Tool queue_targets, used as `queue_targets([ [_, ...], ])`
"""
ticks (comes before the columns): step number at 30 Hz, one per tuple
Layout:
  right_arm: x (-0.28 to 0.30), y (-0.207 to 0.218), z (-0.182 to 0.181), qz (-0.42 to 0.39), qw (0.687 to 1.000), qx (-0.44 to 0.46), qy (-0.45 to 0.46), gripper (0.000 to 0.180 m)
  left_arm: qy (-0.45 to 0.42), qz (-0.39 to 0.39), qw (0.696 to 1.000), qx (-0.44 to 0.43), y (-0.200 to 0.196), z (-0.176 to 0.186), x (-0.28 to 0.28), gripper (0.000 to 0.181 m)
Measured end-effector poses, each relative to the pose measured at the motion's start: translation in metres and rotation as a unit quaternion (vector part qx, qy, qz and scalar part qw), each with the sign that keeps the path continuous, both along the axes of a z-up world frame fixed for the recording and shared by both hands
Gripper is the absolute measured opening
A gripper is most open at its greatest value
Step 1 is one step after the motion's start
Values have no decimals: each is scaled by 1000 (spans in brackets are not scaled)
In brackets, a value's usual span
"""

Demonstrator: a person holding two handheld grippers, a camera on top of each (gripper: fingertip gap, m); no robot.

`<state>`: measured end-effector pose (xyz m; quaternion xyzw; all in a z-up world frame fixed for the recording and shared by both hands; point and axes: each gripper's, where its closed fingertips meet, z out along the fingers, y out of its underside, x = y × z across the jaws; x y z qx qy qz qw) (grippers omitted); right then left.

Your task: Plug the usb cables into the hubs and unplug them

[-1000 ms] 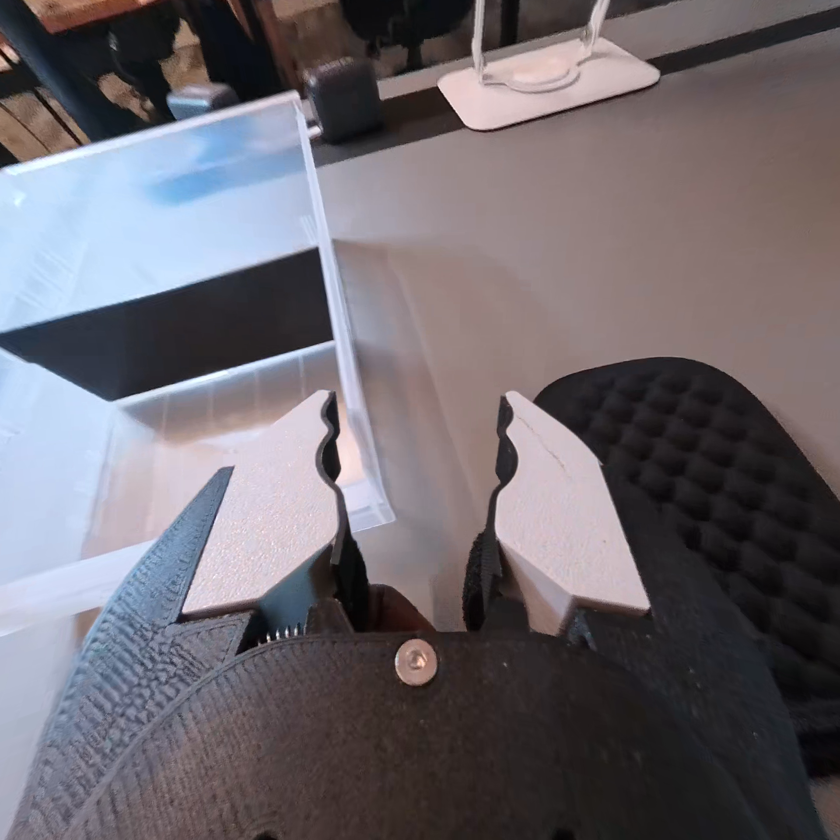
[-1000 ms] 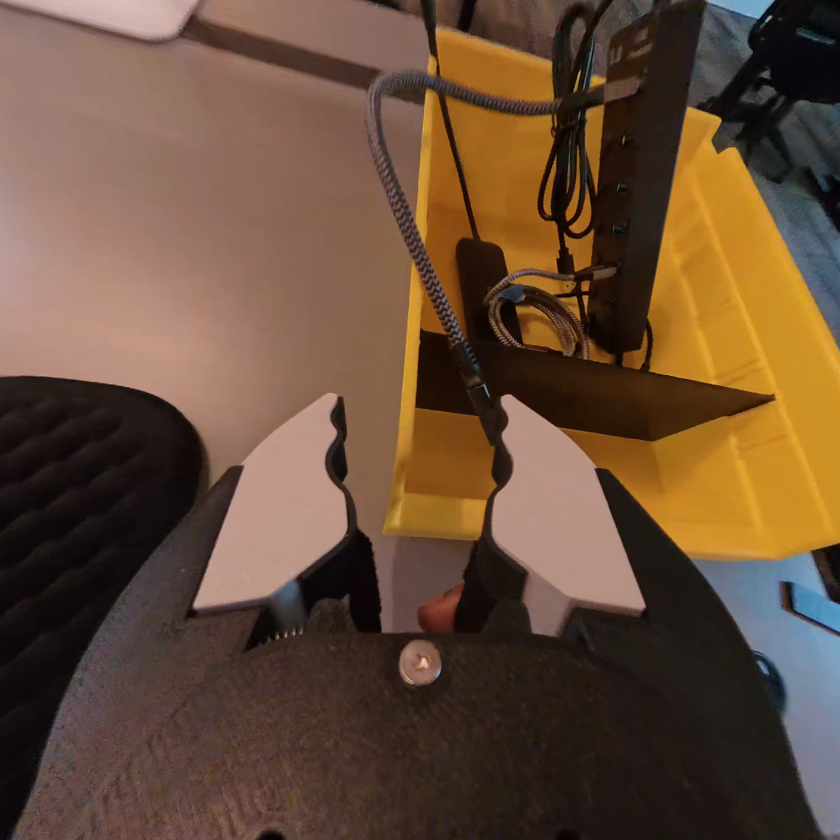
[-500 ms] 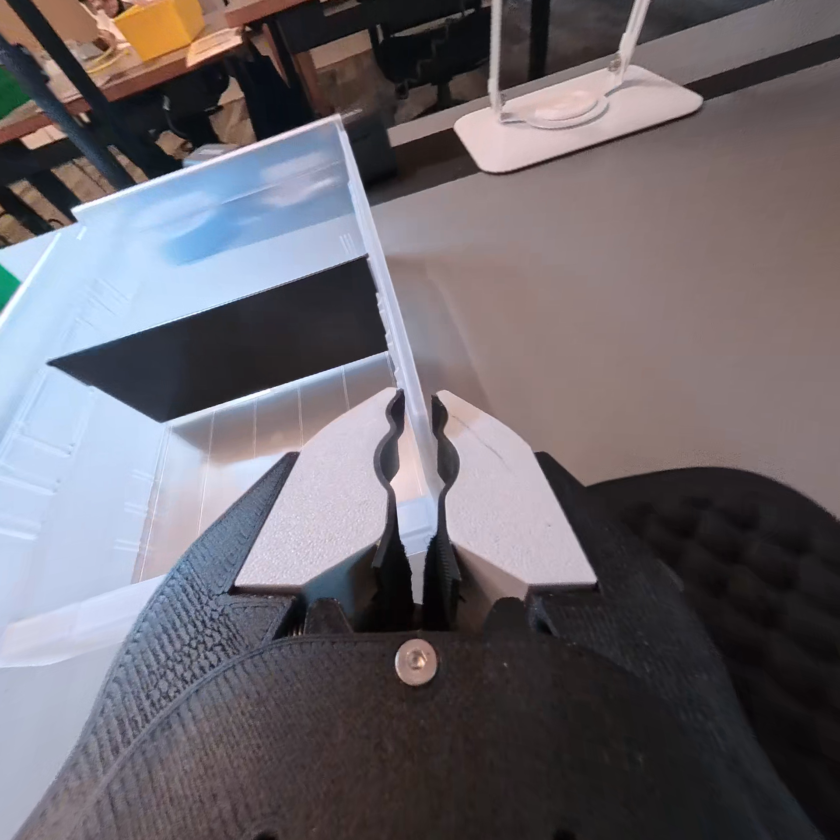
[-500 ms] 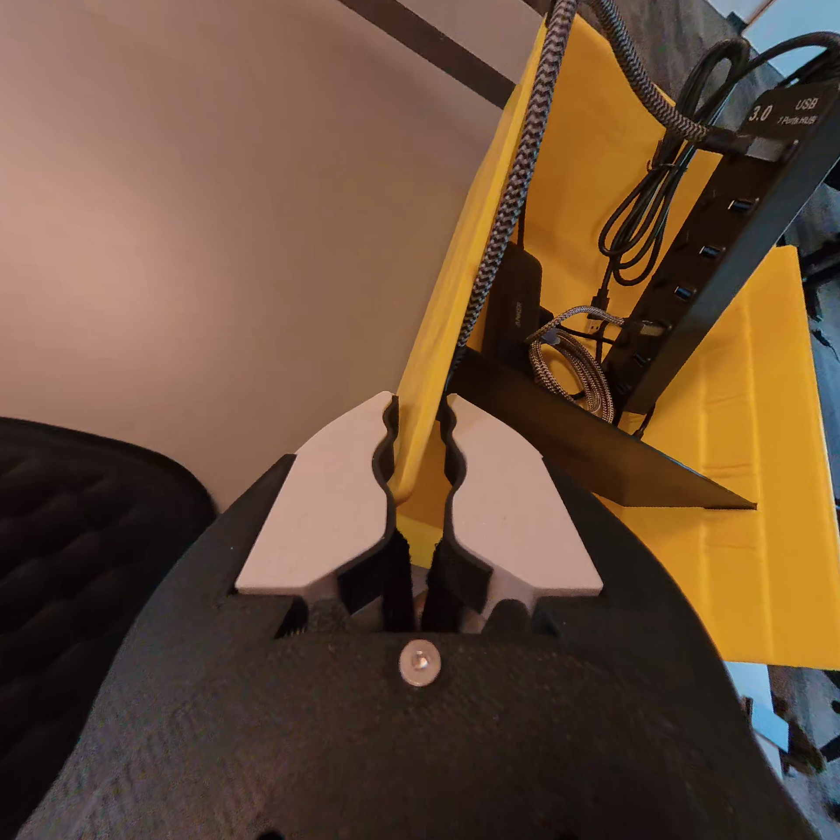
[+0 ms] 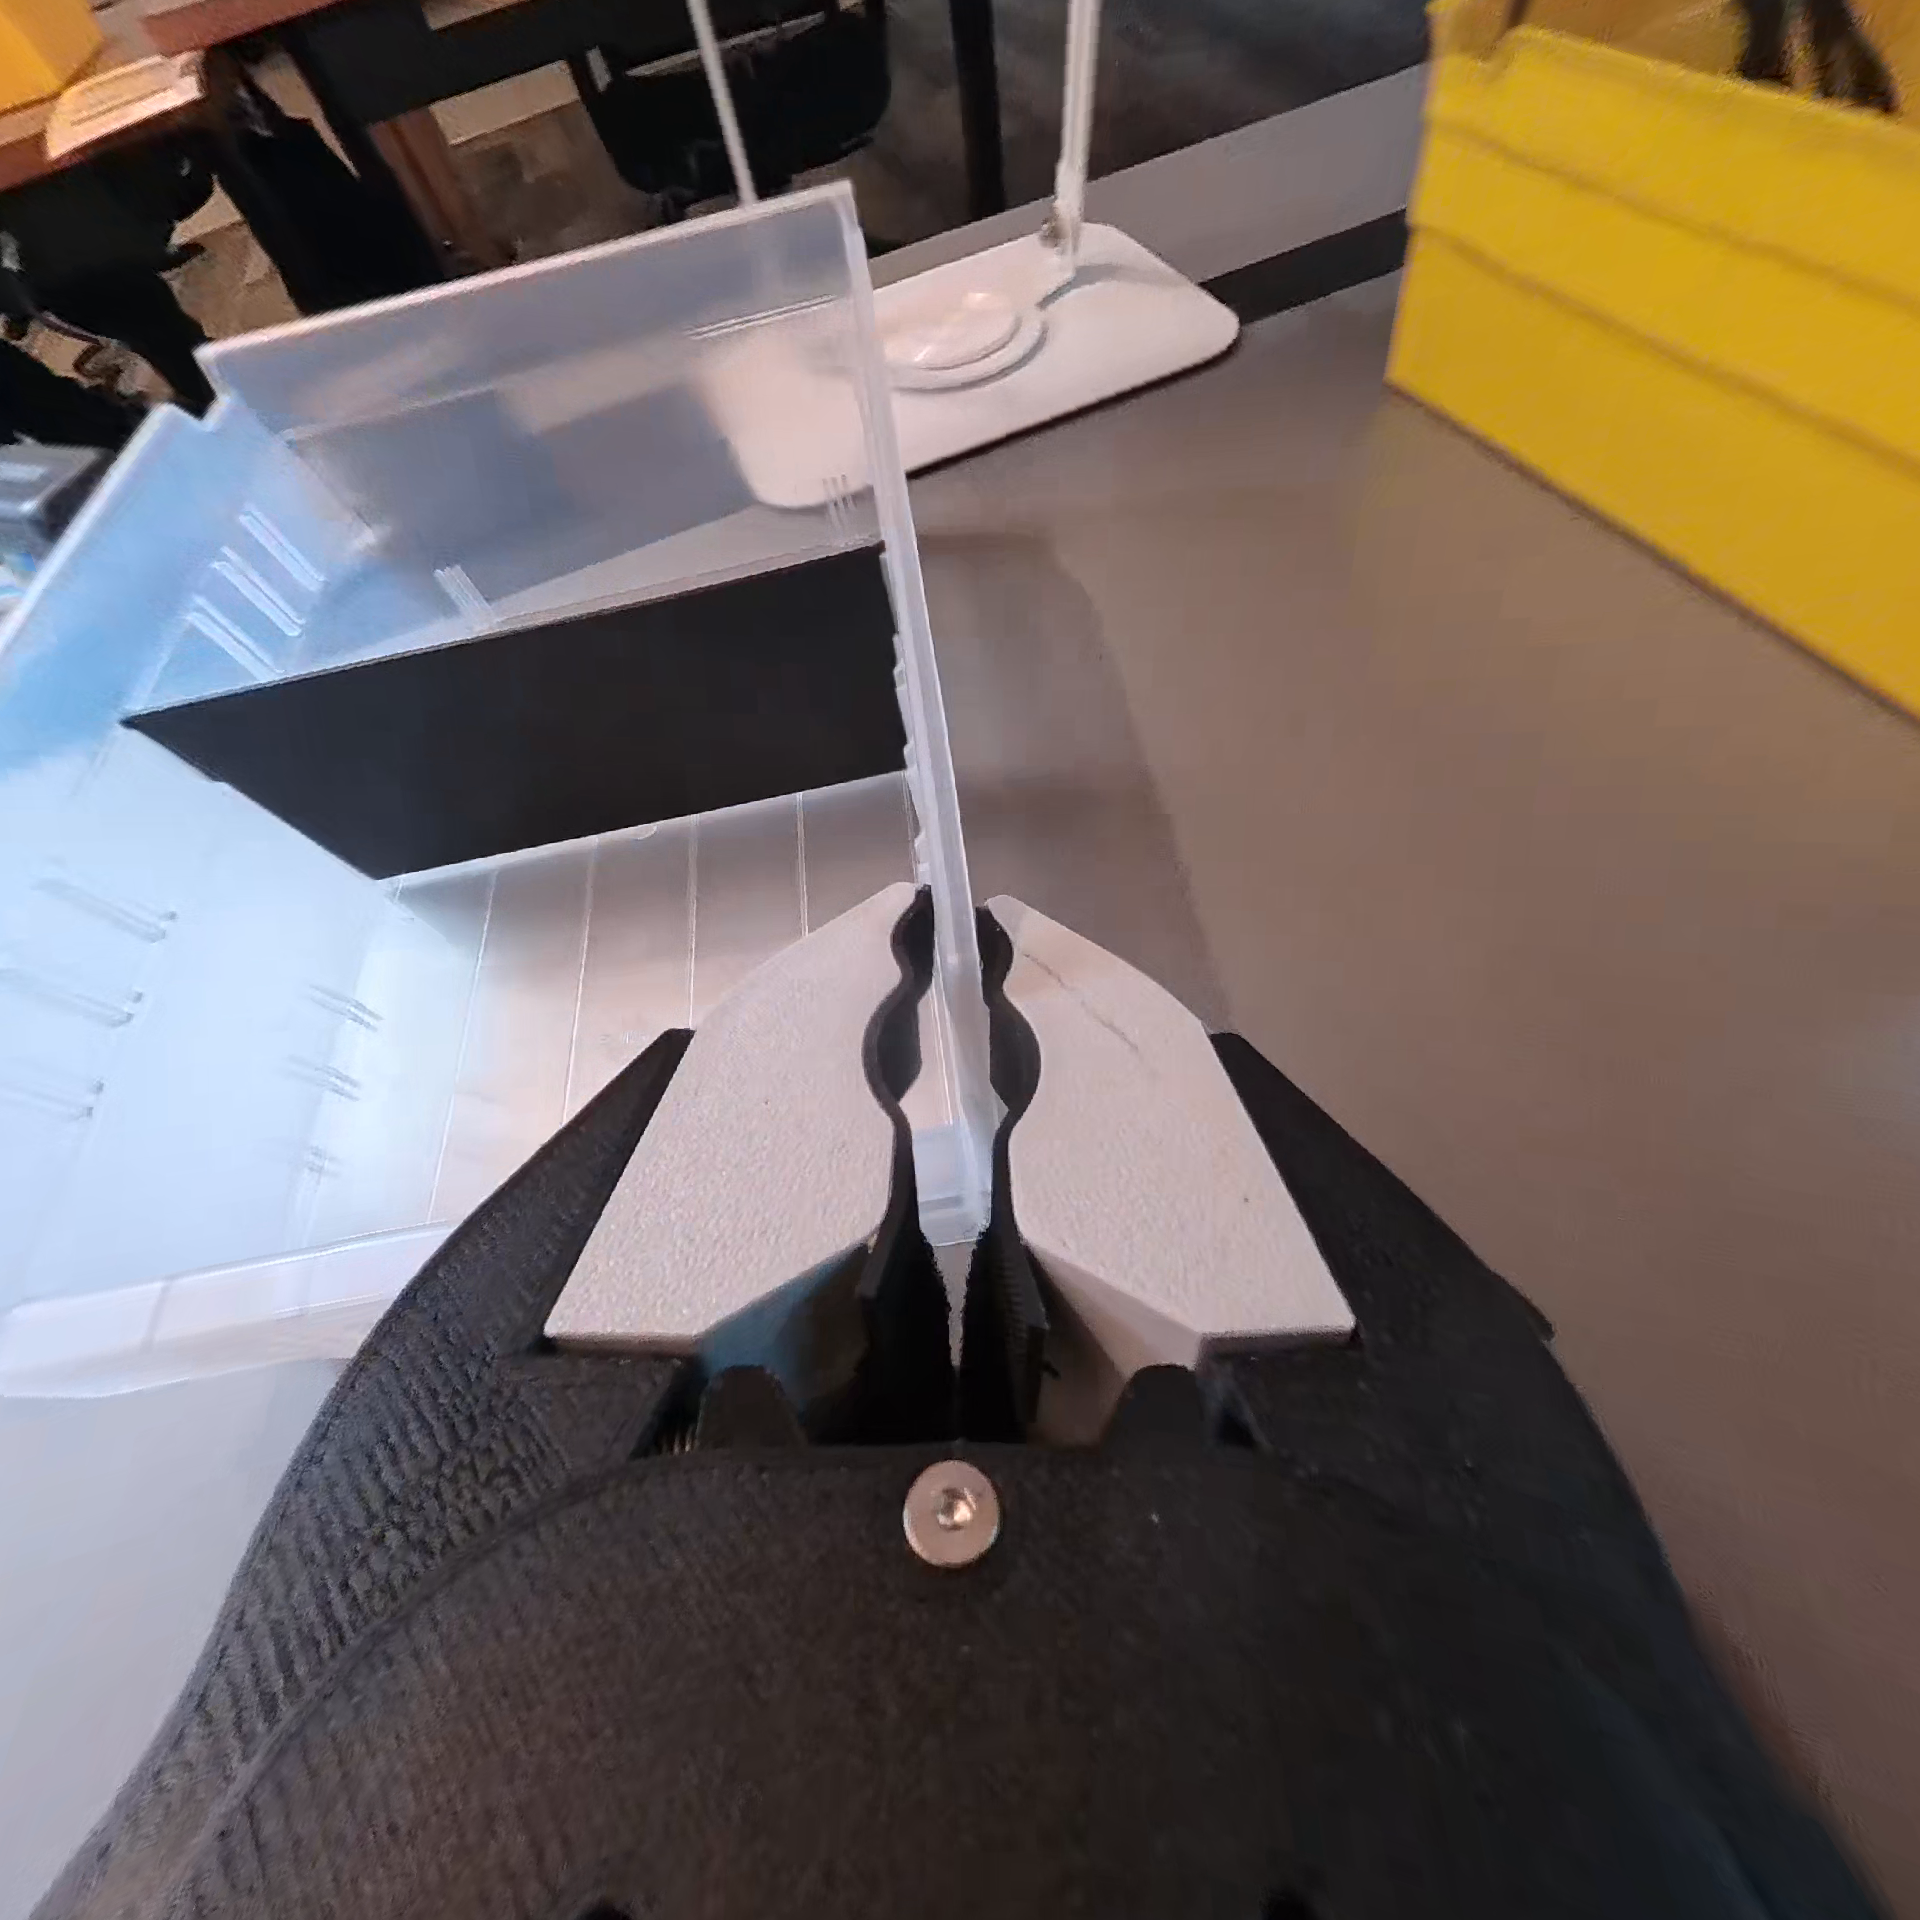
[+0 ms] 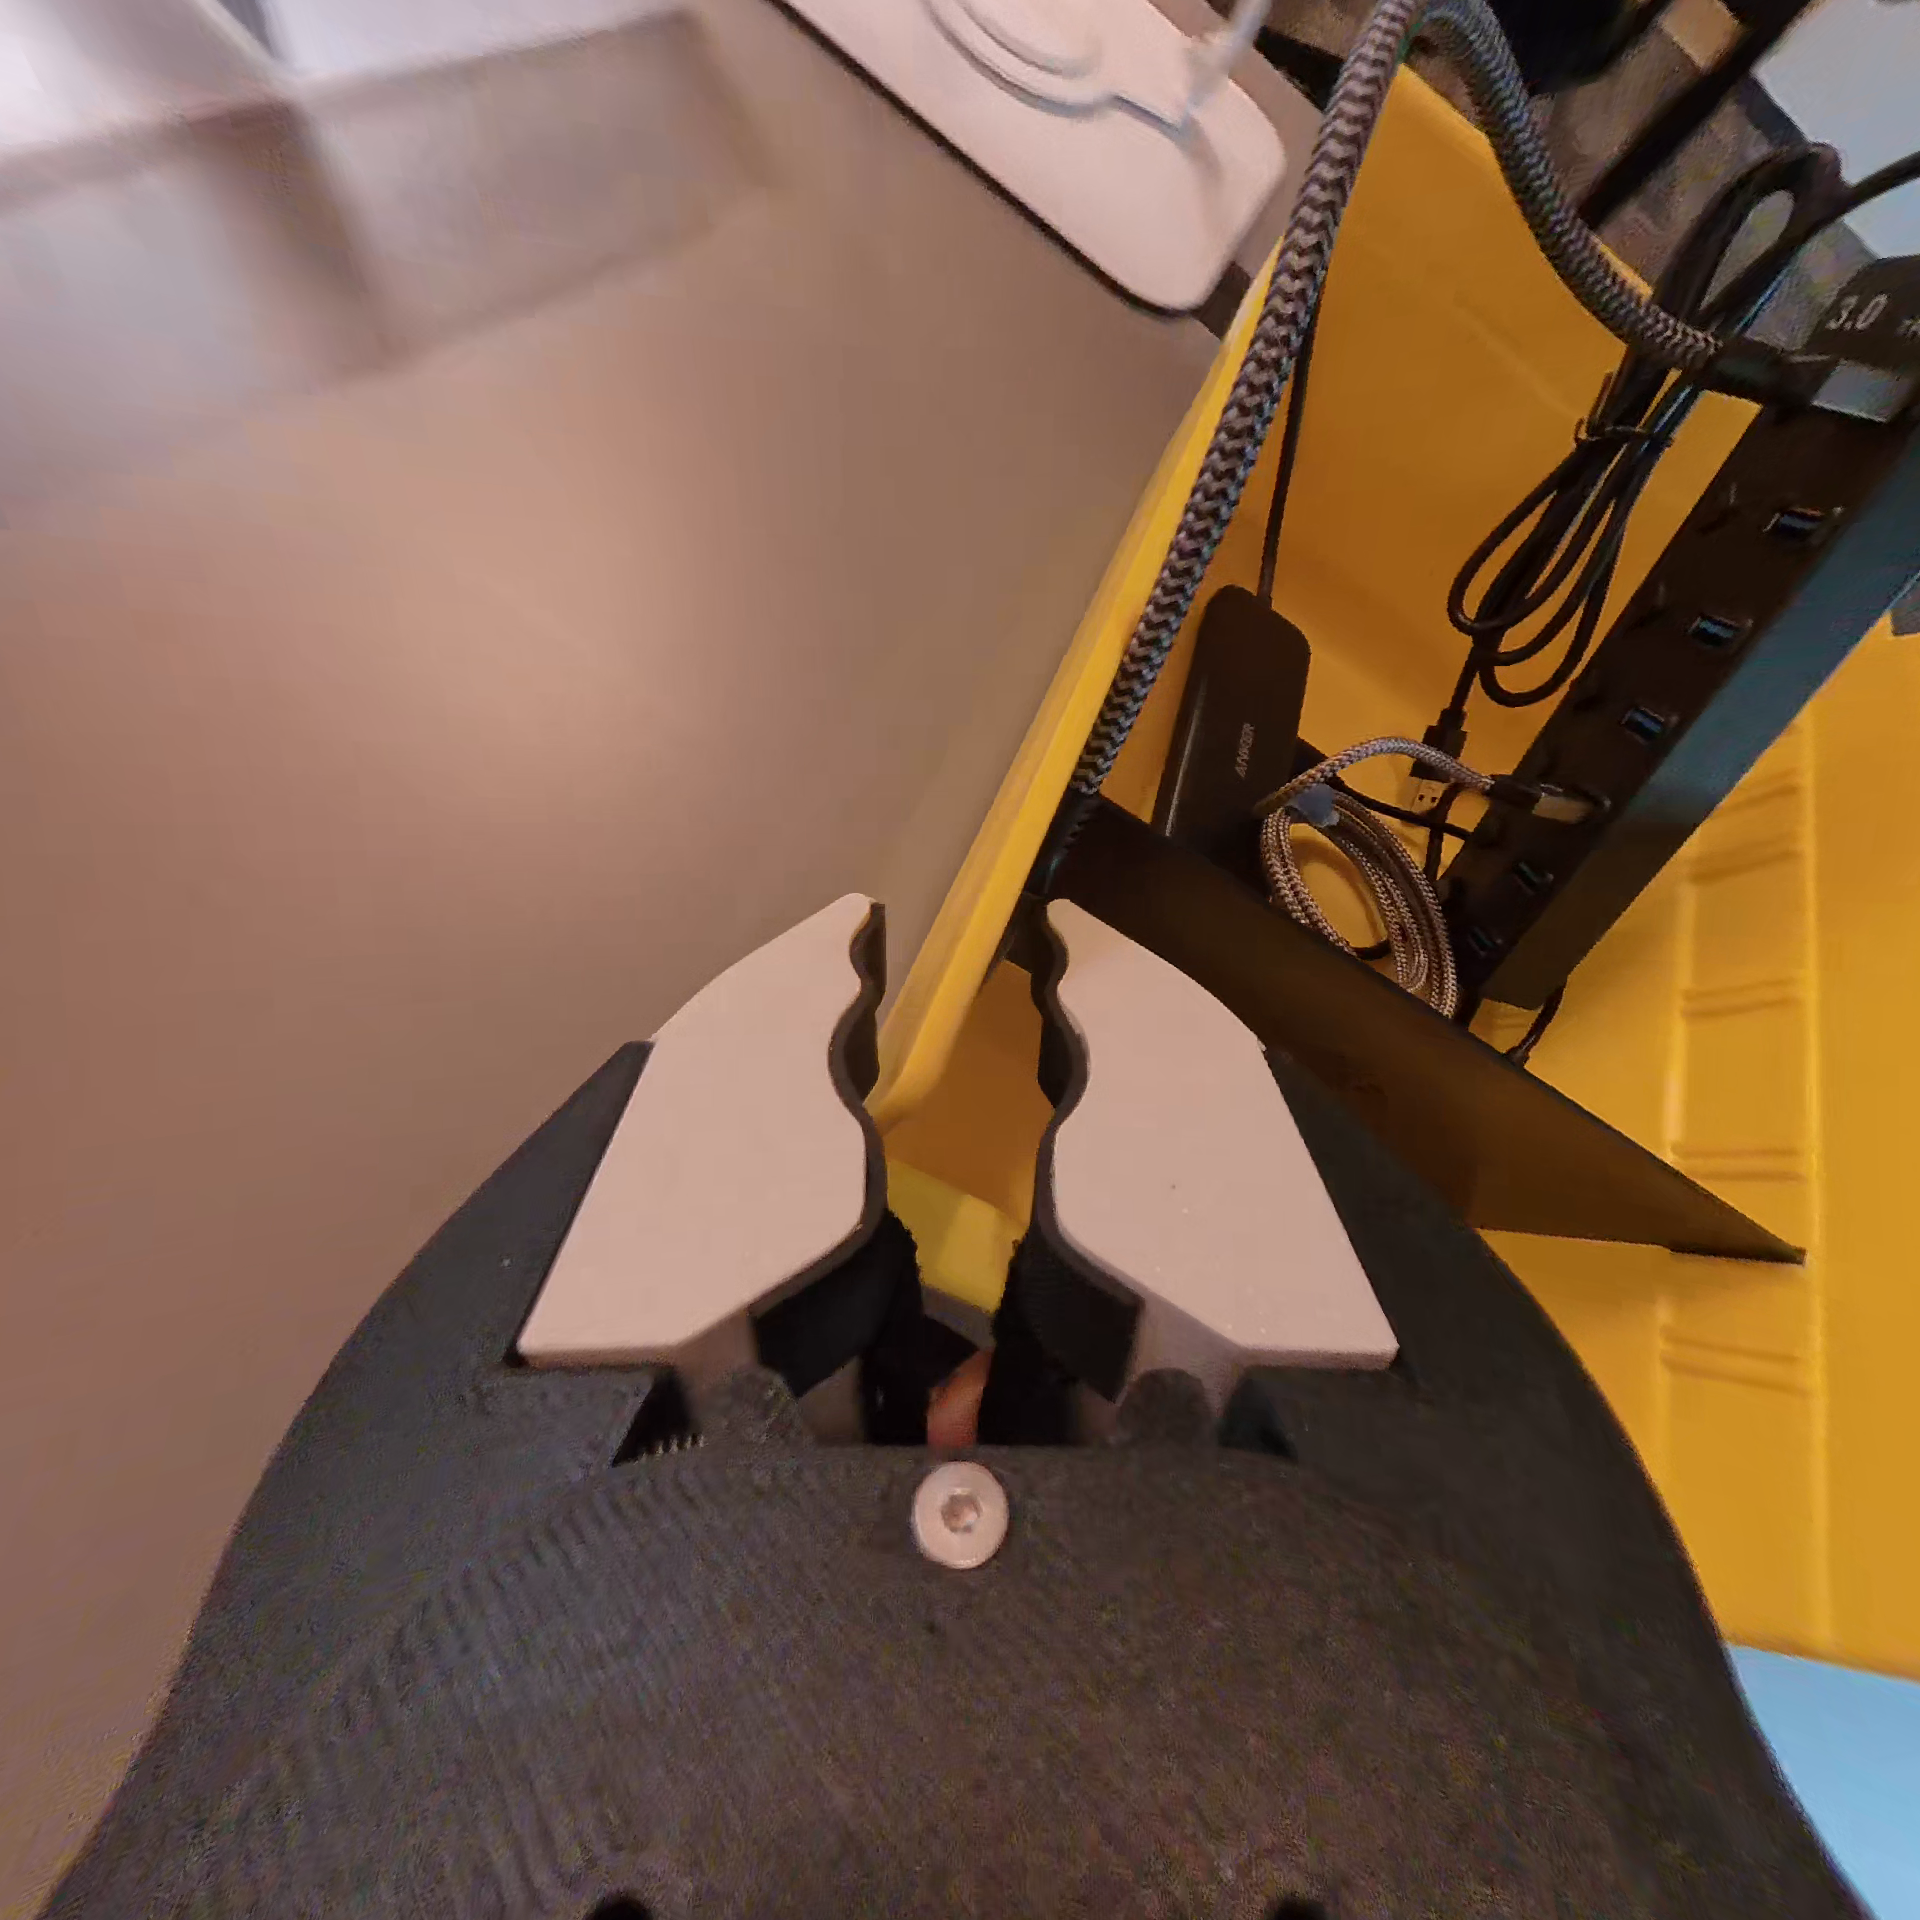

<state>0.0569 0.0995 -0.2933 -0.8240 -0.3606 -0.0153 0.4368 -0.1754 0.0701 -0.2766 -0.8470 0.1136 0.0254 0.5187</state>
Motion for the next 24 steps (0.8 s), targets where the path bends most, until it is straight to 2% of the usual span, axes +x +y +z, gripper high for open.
queue_targets([
  [8, -65, -19, 1, 76, 997, -5, 31, 26, -25, -26, 999, -1, 10, -1, 46, 8],
  [13, -83, -20, 1, 90, 996, 1, 27, 28, -43, -35, 998, -4, 10, -2, 60, 13],
  [19, -105, -18, 2, 104, 994, 2, 31, 33, -94, -88, 992, -13, 9, 0, 87, 24],
  [21, -108, -17, 3, 109, 993, -8, 44, 35, -127, -122, 984, -11, 4, 7, 97, 26],
  [24, -103, -21, 27, 97, 986, 11, 138, 51, -152, -150, 975, 58, -11, 46, 89, 46],
])
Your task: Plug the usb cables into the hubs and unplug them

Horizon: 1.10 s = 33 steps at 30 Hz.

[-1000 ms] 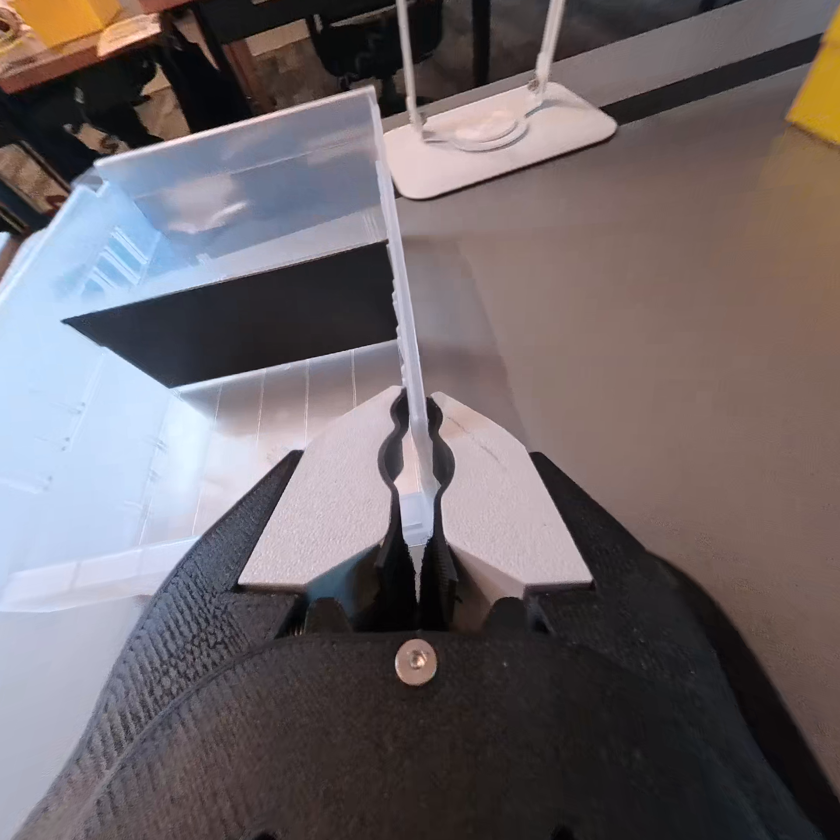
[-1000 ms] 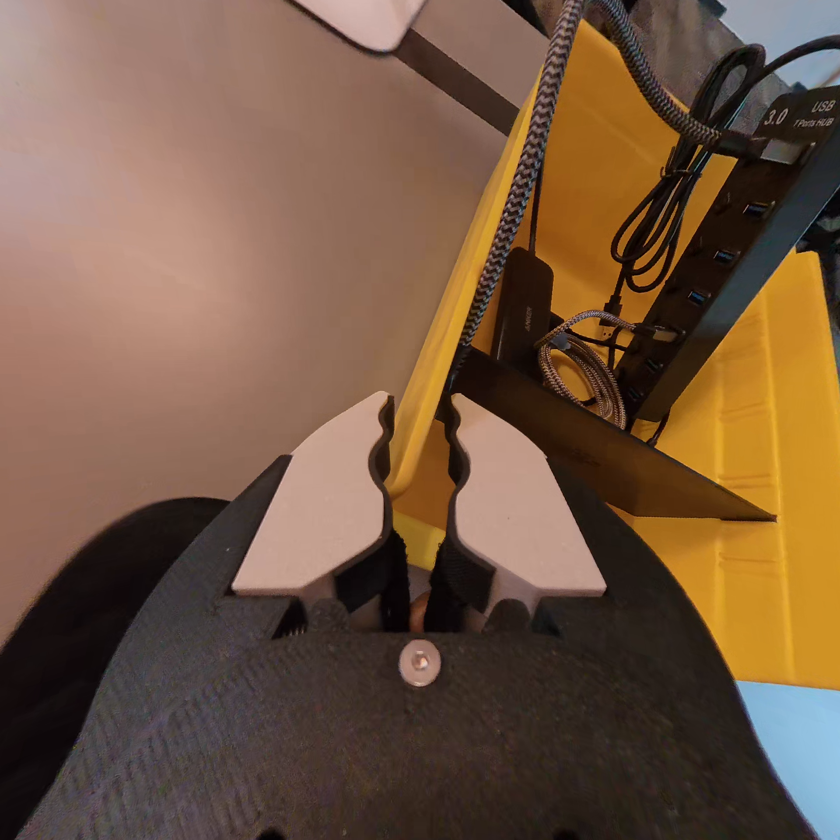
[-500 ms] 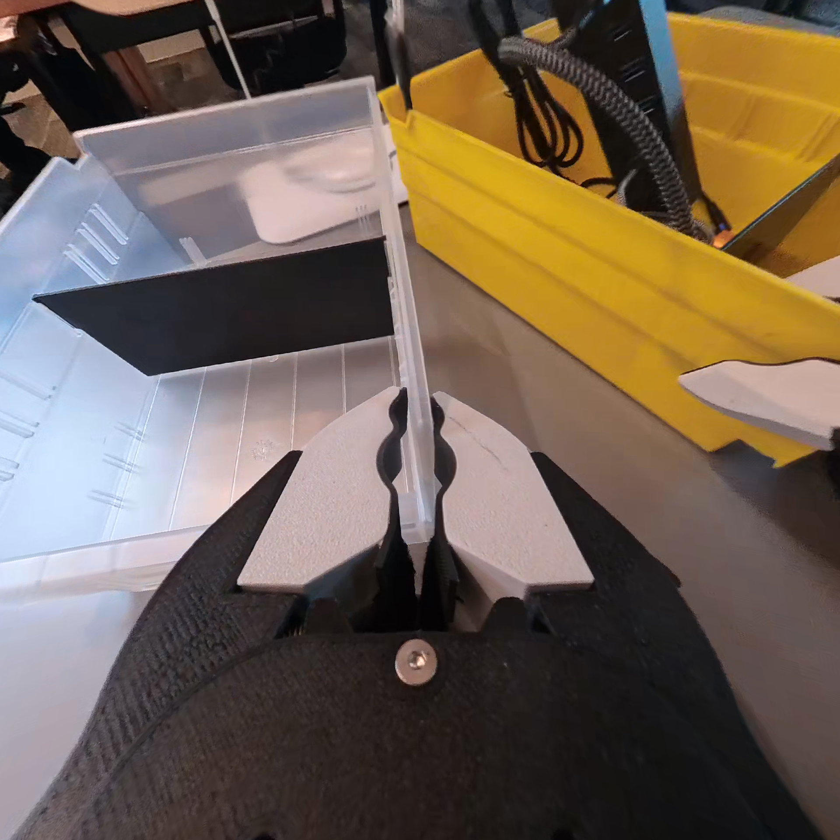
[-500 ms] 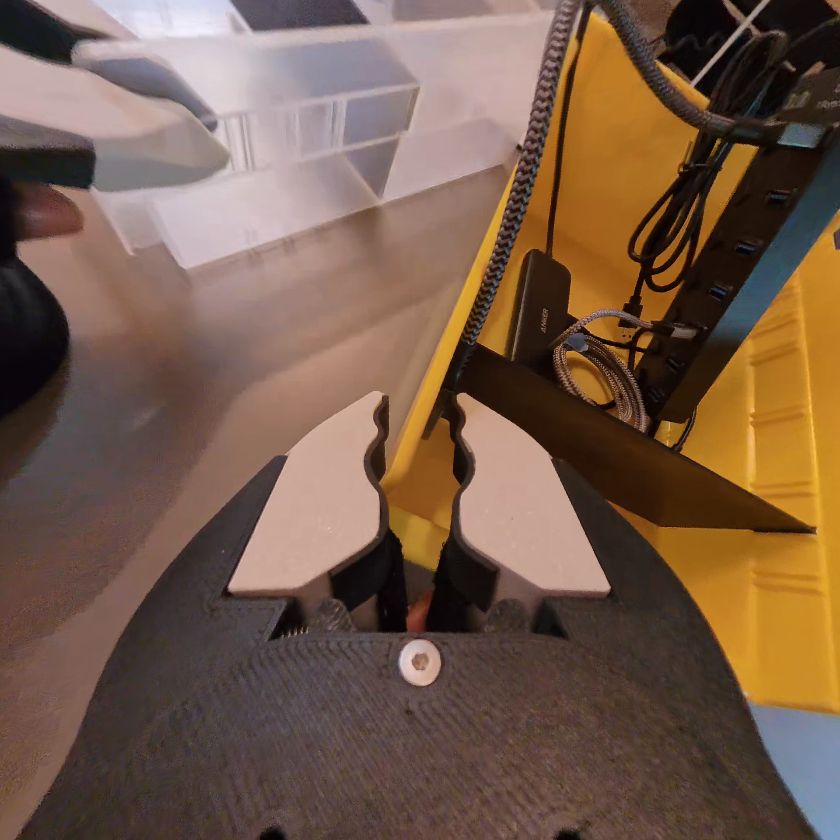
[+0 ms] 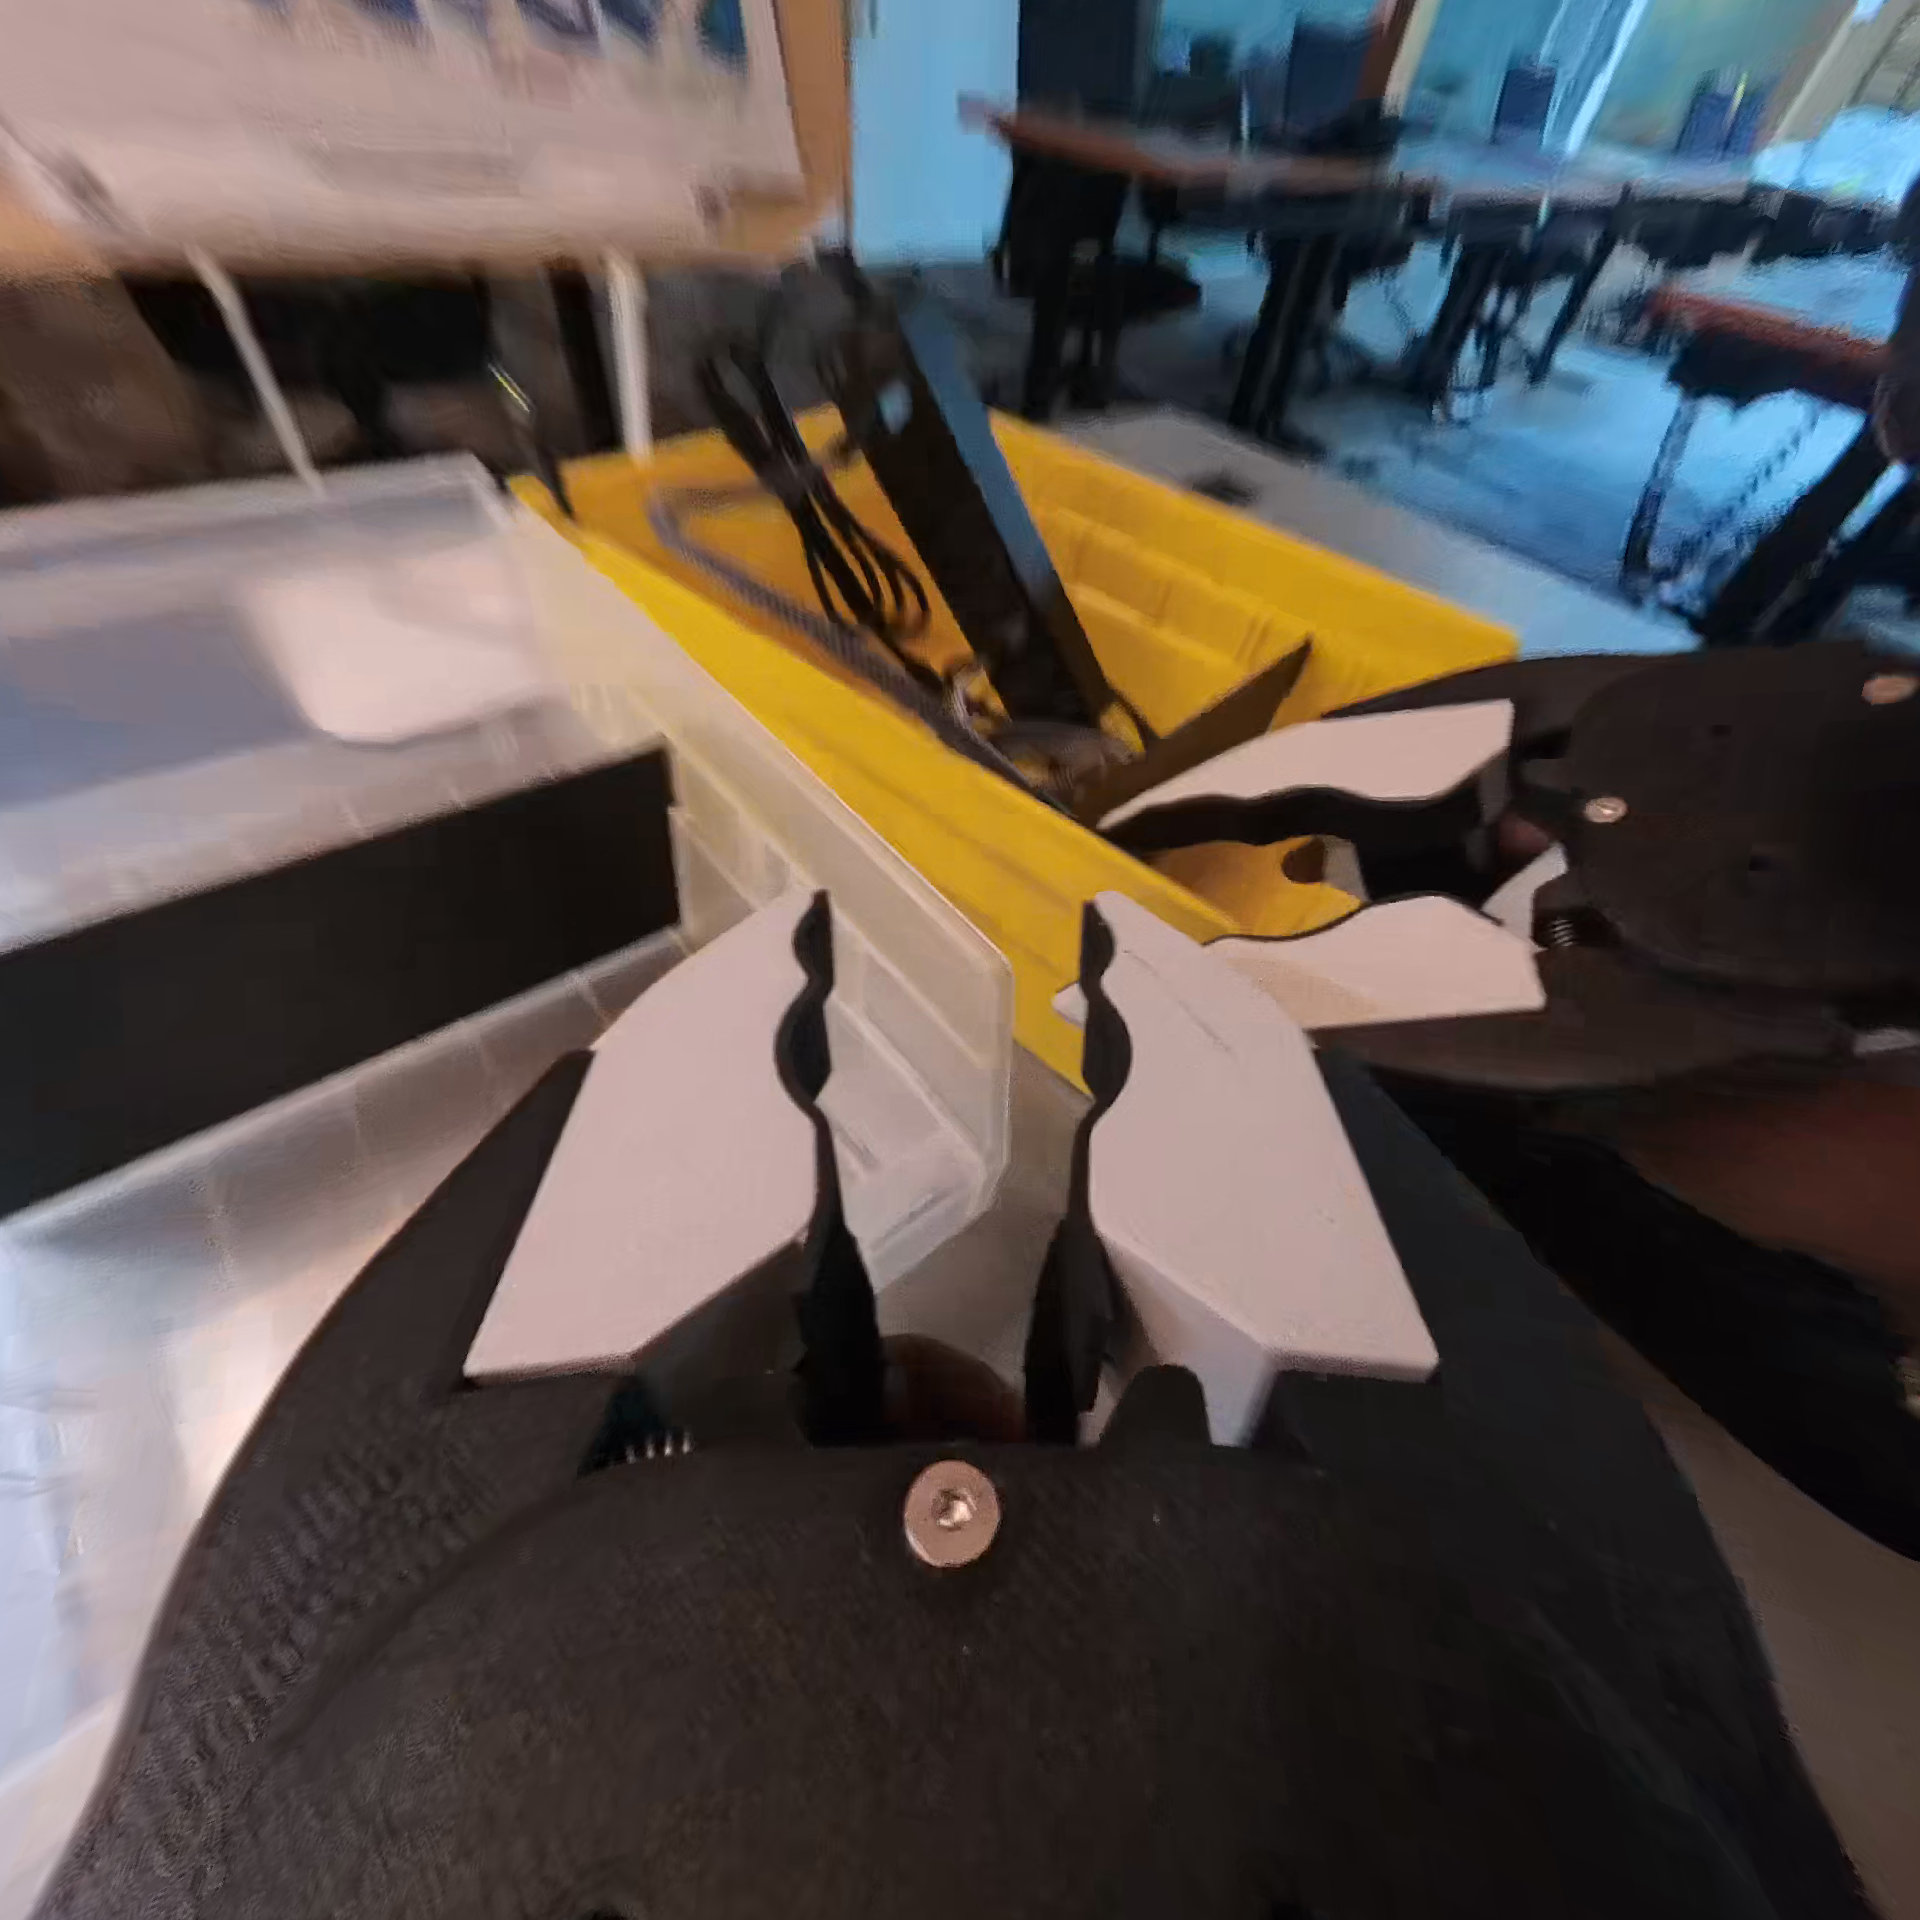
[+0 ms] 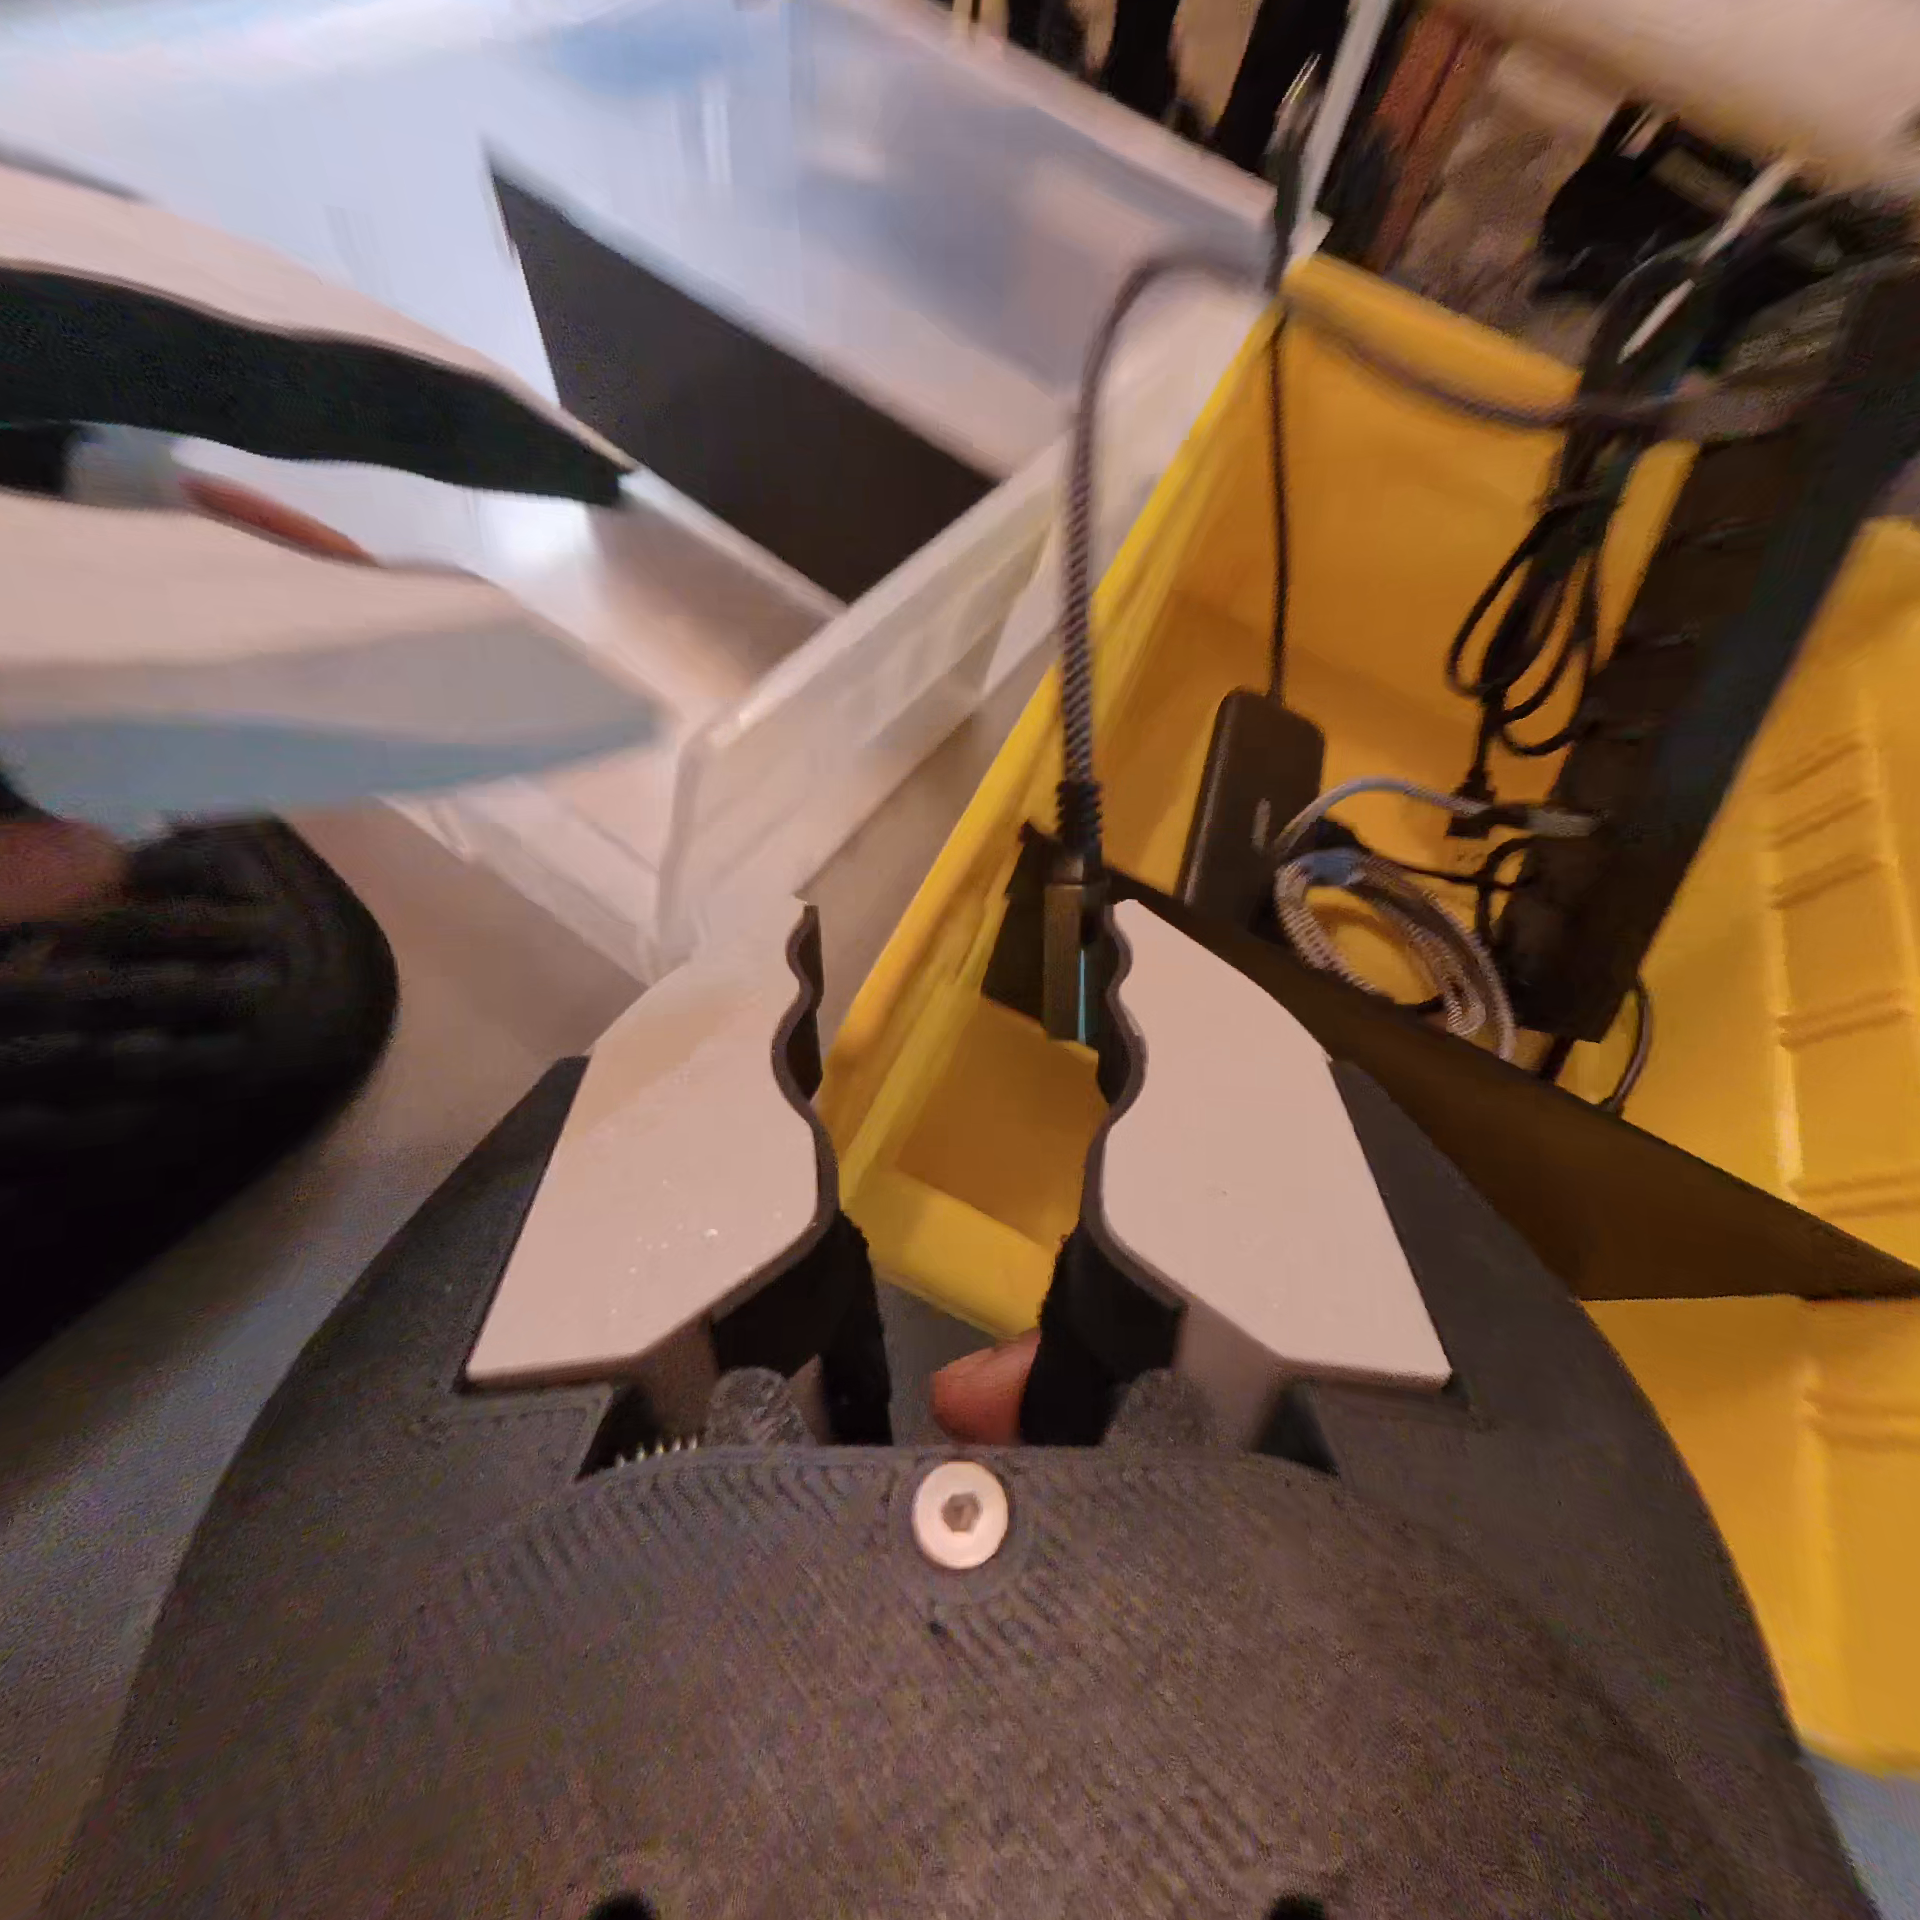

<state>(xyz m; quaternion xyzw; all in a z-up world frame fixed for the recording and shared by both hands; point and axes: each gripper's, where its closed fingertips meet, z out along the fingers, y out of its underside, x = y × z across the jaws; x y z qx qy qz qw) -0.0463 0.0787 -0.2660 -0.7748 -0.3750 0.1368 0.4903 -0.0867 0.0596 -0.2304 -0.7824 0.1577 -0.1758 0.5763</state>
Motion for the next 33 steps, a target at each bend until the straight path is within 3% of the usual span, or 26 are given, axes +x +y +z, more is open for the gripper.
queue_targets([
  [2, 1, -8, 35, 0, 994, 56, 92, 51, -1, 50, 995, 85, -11, 34, -35, 54],
  [4, -7, -29, 67, 23, 977, 119, 174, 49, 27, 152, 976, 154, -19, 53, -93, 58],
  [7, -27, -44, 58, 38, 977, 121, 170, 47, 80, 273, 949, 138, -26, 37, -174, 62],
  [10, -44, -35, 25, 24, 988, 65, 135, 51, 71, 265, 961, 26, -23, -12, -200, 71],
  [13, -53, -23, 16, 18, 995, 74, 67, 39, 72, 236, 969, -11, -17, -38, -200, 66],
  [15, -57, -17, 5, 16, 998, 67, -6, 39, 66, 211, 975, -37, -10, -52, -195, 51],
  [17, -55, -10, 0, 6, 995, 76, -62, 36, 66, 186, 979, -54, -7, -60, -189, 19],
  [20, -54, -3, 0, 3, 992, 93, -84, 21, 119, 210, 969, -45, -10, -59, -196, 10],
  [22, -54, -4, 10, 6, 990, 116, -75, 19, 144, 241, 960, -5, -17, -46, -197, 7],
  [27, -58, -19, 48, 36, 983, 180, -7, 18, 107, 291, 947, 78, -46, 6, -196, 6],
  [33, -20, -31, 113, 19, 960, 269, 80, 17, 103, 296, 926, 212, -62, 88, -156, 6],
])
